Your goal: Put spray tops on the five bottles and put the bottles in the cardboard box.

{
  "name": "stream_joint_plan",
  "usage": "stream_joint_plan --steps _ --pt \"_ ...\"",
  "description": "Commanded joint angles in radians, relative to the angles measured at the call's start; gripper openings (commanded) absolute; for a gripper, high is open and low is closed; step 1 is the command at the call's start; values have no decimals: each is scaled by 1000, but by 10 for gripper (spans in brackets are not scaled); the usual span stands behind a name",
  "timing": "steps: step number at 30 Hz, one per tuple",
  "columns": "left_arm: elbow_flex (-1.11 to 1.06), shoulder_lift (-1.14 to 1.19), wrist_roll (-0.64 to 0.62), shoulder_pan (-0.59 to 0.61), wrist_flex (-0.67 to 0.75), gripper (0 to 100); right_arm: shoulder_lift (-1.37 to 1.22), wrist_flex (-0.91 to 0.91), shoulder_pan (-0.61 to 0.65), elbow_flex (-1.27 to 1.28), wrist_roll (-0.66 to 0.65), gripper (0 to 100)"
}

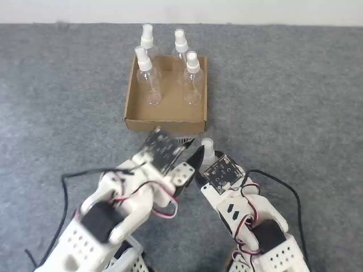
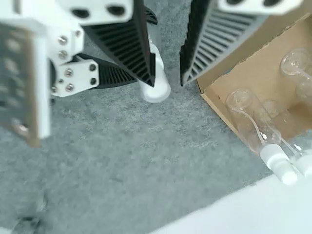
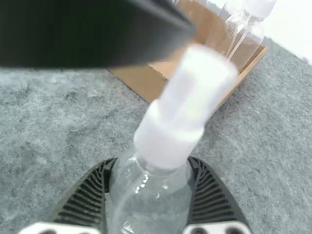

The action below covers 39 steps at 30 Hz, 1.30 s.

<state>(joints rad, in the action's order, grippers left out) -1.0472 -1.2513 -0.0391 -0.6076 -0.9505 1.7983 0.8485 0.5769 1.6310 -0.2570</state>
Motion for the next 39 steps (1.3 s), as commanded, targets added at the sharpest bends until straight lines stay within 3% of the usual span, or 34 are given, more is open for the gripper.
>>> stream_joint_plan --steps 1,12,28,39 --pt "-30 -212 9 11 -18 76 18 -22 -22 -6 9 7" --pt "-171 -575 3 213 -14 80 18 -27 -22 25 9 7" --pt "-348 -569 0 443 192 76 18 -62 -140 34 72 7" --pt "-466 -569 8 465 315 76 18 -127 -156 -35 69 6"
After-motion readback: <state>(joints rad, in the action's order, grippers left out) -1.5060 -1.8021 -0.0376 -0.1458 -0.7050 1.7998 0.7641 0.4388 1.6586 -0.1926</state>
